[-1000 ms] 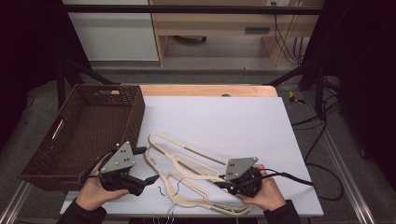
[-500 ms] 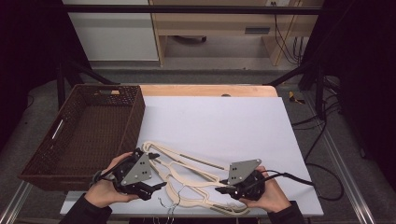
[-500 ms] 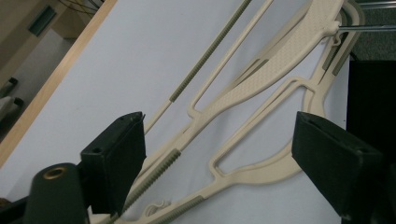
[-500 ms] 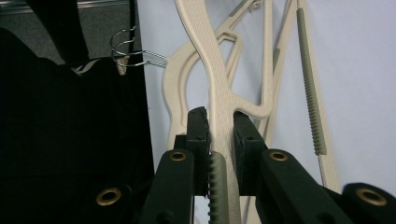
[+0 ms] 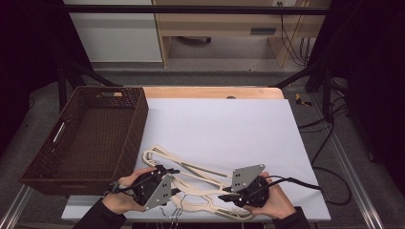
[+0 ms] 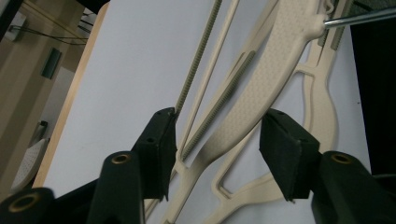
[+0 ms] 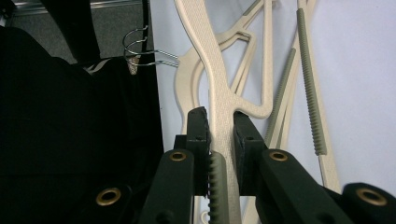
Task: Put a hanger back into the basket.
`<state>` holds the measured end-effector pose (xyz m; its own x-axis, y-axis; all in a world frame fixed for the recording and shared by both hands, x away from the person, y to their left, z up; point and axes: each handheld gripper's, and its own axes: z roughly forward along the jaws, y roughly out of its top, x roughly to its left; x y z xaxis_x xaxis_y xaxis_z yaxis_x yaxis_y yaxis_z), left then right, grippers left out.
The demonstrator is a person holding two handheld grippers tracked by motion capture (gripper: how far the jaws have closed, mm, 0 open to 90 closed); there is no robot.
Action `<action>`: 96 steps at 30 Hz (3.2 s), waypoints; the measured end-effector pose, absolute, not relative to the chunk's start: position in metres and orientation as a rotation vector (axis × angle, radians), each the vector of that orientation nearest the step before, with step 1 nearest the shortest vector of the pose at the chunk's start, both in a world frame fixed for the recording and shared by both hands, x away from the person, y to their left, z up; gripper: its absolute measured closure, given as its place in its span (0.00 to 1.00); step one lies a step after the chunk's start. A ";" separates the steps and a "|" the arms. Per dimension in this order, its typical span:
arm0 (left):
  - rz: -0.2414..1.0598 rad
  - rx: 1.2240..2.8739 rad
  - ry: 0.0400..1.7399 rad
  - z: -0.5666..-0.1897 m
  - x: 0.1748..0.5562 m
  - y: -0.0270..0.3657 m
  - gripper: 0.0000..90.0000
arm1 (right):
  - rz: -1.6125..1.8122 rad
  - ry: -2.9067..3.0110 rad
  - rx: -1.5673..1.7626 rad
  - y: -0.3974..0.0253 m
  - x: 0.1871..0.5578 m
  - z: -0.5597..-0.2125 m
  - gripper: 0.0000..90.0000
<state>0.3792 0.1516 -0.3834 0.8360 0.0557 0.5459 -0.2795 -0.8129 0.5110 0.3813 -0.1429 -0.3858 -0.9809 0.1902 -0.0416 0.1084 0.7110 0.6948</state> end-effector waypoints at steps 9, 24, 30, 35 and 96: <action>0.744 2.337 -0.161 -0.394 0.373 0.148 0.76 | 1.115 2.819 0.247 -0.142 0.381 -0.388 0.89; 0.819 2.246 -0.189 -0.387 0.368 0.150 0.89 | 1.023 2.751 0.215 -0.142 0.383 -0.390 0.90; 0.778 2.254 -0.174 -0.383 0.369 0.147 0.93 | 1.062 2.634 0.260 -0.150 0.389 -0.391 0.88; 0.722 2.269 -0.124 -0.383 0.370 0.140 0.95 | 1.132 2.504 0.310 -0.159 0.392 -0.386 0.67; 0.642 2.069 0.863 -0.256 0.480 0.348 0.96 | 1.420 2.132 0.982 -0.231 0.404 -0.384 0.08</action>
<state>0.4803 0.3475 -0.2561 0.6402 0.7544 0.1450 0.3555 -0.4582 0.8147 0.4037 -0.2314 -0.3841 -0.6756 0.7352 0.0551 0.3341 0.2386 0.9118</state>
